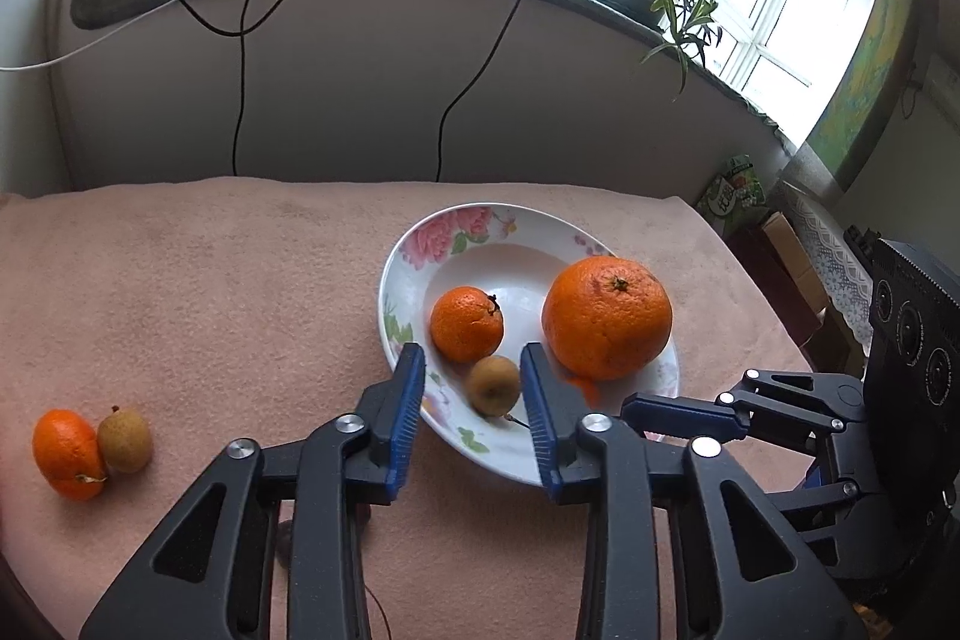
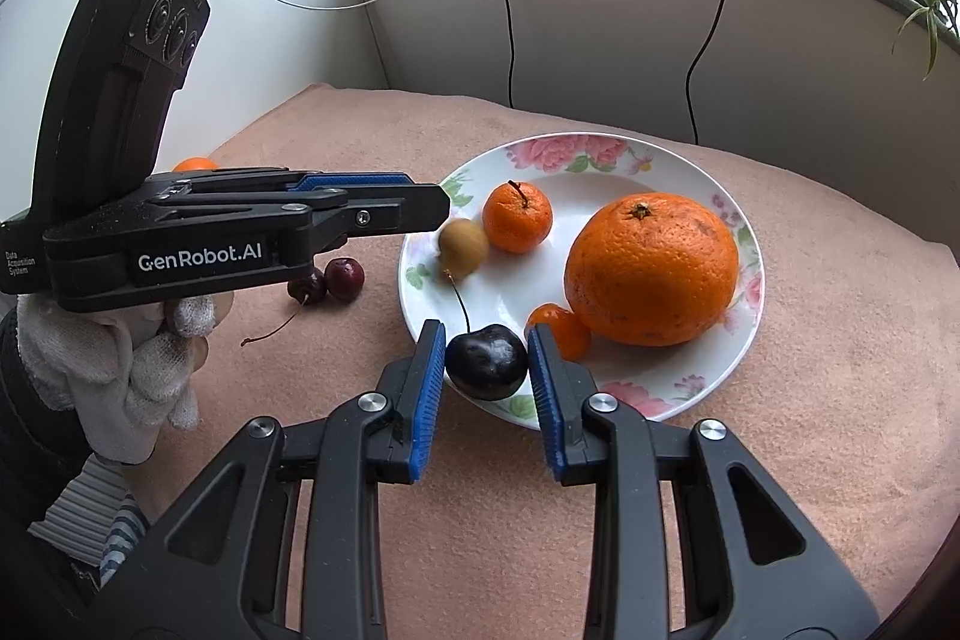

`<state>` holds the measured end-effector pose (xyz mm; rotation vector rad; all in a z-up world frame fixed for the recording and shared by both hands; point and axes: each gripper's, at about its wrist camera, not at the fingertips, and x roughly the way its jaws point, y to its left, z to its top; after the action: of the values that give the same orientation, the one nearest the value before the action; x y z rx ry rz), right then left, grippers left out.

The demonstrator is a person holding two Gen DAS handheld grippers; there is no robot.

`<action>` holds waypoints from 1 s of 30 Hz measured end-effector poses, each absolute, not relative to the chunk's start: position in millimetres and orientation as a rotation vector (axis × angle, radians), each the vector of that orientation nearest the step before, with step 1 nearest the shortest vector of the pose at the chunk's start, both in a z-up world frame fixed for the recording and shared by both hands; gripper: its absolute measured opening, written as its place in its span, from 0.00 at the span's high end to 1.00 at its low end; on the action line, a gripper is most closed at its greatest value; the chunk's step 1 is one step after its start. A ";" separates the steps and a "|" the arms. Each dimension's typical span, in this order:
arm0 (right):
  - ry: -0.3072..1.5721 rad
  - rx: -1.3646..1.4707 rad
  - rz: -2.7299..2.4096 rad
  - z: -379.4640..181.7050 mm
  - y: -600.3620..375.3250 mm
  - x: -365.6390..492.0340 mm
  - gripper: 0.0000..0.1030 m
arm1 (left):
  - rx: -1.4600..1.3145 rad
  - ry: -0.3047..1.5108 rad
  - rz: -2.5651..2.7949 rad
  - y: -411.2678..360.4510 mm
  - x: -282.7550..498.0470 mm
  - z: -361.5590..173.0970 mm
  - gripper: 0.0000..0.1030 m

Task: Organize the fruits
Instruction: 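Carry the cherry and brown fruit over the white plate and open both grippers, then move both open tools toward the tangerine and the small brown pear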

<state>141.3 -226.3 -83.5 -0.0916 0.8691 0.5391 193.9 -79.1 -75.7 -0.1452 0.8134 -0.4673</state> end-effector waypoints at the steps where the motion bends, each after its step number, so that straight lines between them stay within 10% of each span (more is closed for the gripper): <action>1: 0.869 -0.096 0.532 -83.6 -226.2 141.4 0.71 | -0.146 0.810 -0.463 -78.2 193.5 -74.8 0.57; 6: 0.831 -0.090 0.510 -77.4 -230.3 136.1 0.30 | -0.164 0.795 -0.456 -70.6 191.1 -69.0 0.57; 15: 0.797 -0.048 0.496 -66.6 -236.8 130.1 0.22 | -0.152 0.763 -0.411 -61.5 179.2 -58.6 0.28; 30: 0.791 -0.010 0.532 -49.7 -224.7 126.5 0.19 | -0.146 0.721 -0.303 -20.0 144.4 -49.0 0.27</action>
<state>126.5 -224.7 -49.7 -0.0101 0.7911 0.5316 144.4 -20.0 -49.0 -0.1460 0.7212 -0.3033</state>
